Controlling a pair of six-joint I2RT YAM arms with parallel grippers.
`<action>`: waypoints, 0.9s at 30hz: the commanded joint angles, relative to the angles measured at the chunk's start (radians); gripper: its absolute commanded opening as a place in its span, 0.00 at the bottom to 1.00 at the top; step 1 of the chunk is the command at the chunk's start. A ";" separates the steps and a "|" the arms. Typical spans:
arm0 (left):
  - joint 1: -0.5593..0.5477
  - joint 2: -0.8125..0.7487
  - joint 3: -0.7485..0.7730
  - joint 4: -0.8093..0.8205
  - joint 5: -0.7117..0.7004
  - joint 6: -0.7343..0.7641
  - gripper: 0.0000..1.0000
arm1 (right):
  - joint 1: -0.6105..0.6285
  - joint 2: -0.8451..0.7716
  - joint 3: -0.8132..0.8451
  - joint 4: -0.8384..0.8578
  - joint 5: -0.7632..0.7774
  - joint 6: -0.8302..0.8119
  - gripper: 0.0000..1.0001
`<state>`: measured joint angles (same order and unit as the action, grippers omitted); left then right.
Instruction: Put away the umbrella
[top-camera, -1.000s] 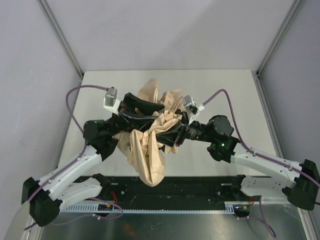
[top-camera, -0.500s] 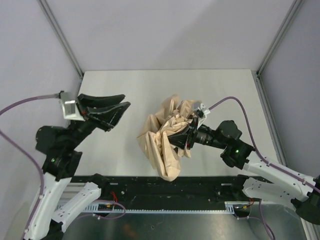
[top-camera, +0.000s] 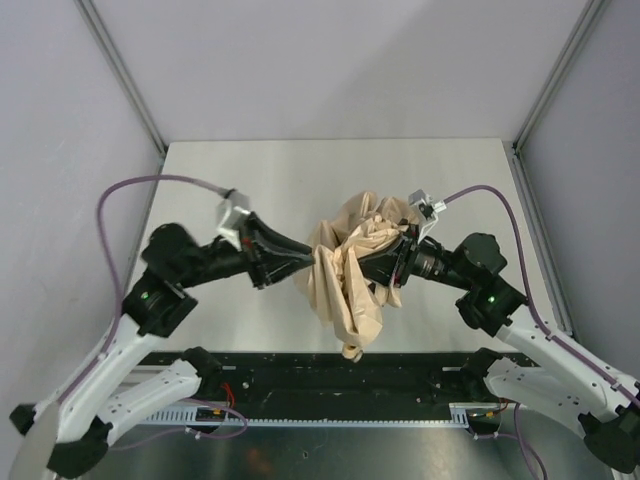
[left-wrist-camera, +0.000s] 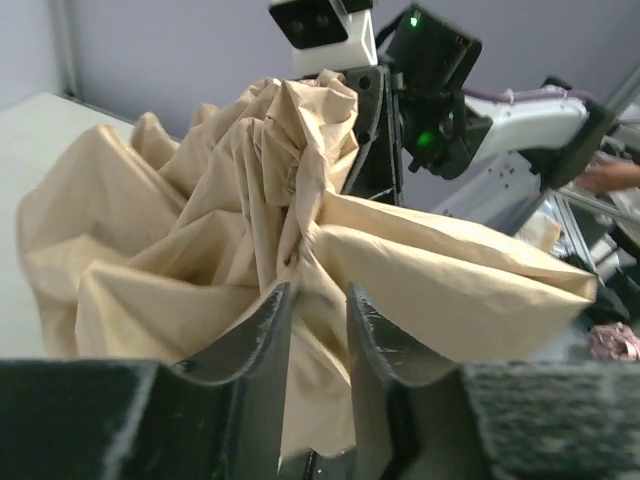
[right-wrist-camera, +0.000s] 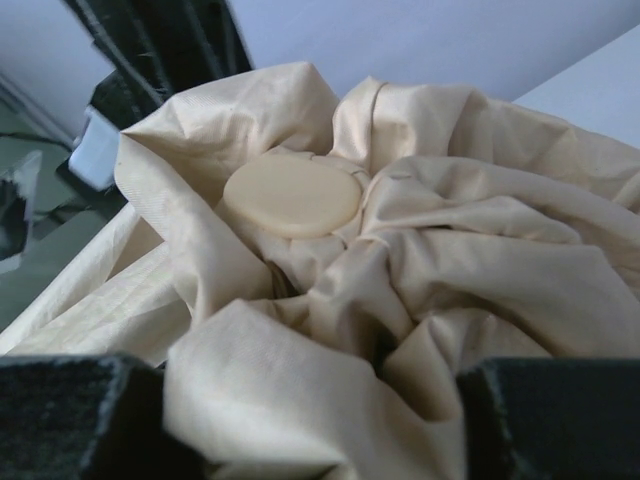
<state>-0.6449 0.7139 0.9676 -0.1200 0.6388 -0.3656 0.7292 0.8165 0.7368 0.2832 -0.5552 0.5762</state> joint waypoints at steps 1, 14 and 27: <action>-0.088 0.128 0.049 0.138 0.044 -0.025 0.28 | 0.022 -0.002 0.048 0.076 -0.113 0.050 0.00; -0.222 0.362 0.214 0.181 0.031 0.036 0.34 | 0.050 0.000 0.067 0.159 -0.249 0.136 0.00; -0.192 0.038 0.178 -0.169 -0.435 0.146 0.91 | -0.047 -0.082 0.165 -0.277 0.165 -0.117 0.00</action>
<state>-0.8417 0.7807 1.1160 -0.1741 0.3641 -0.2440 0.7025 0.7403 0.8257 0.0433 -0.5133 0.5392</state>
